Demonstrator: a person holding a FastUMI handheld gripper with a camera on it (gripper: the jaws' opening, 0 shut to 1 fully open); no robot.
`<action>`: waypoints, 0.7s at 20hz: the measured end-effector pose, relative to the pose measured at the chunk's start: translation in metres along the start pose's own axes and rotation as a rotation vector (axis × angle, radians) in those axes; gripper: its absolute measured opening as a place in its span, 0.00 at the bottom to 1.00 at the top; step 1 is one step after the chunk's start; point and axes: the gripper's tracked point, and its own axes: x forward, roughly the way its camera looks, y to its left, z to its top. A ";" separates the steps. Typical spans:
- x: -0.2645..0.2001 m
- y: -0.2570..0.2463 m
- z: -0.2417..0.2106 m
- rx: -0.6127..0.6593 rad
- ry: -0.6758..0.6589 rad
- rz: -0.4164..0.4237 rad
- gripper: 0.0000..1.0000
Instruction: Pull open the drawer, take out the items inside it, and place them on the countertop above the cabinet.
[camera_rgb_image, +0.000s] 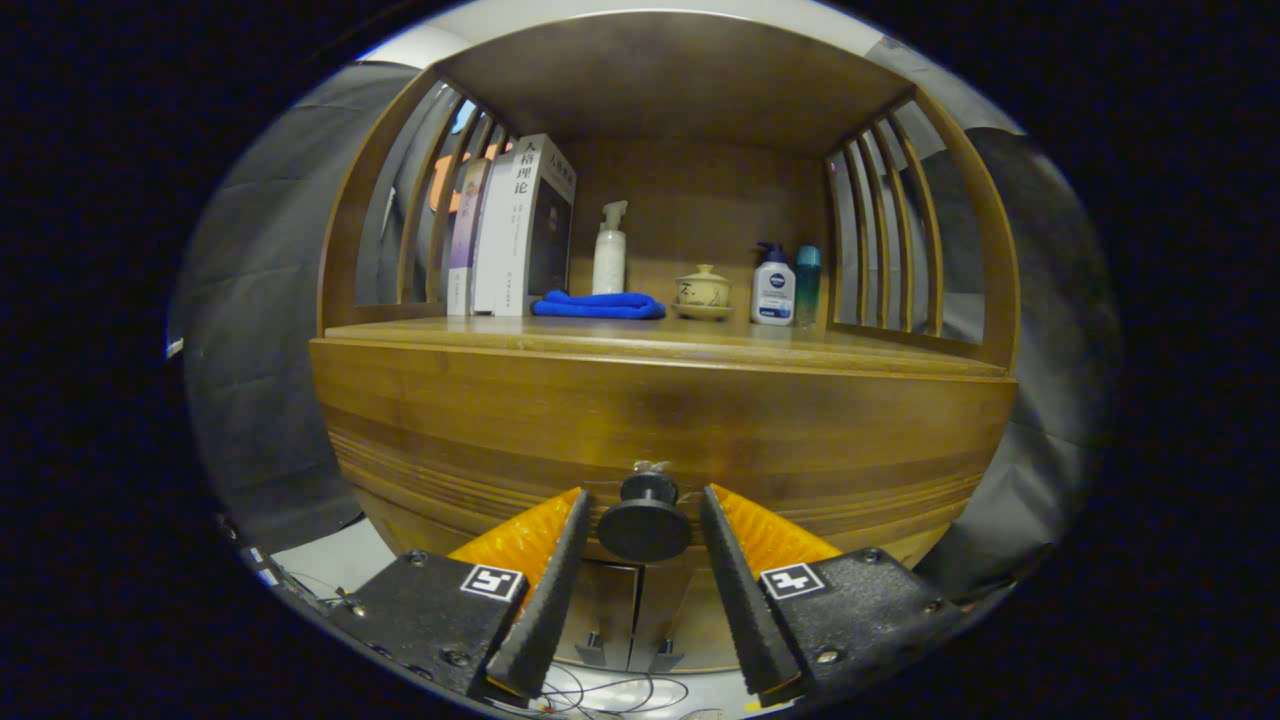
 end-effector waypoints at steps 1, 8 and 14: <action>-0.001 0.000 0.001 -0.001 -0.003 -0.006 0.70; 0.001 -0.002 -0.001 -0.015 0.004 -0.026 0.46; -0.002 -0.002 -0.002 0.027 0.001 -0.031 0.42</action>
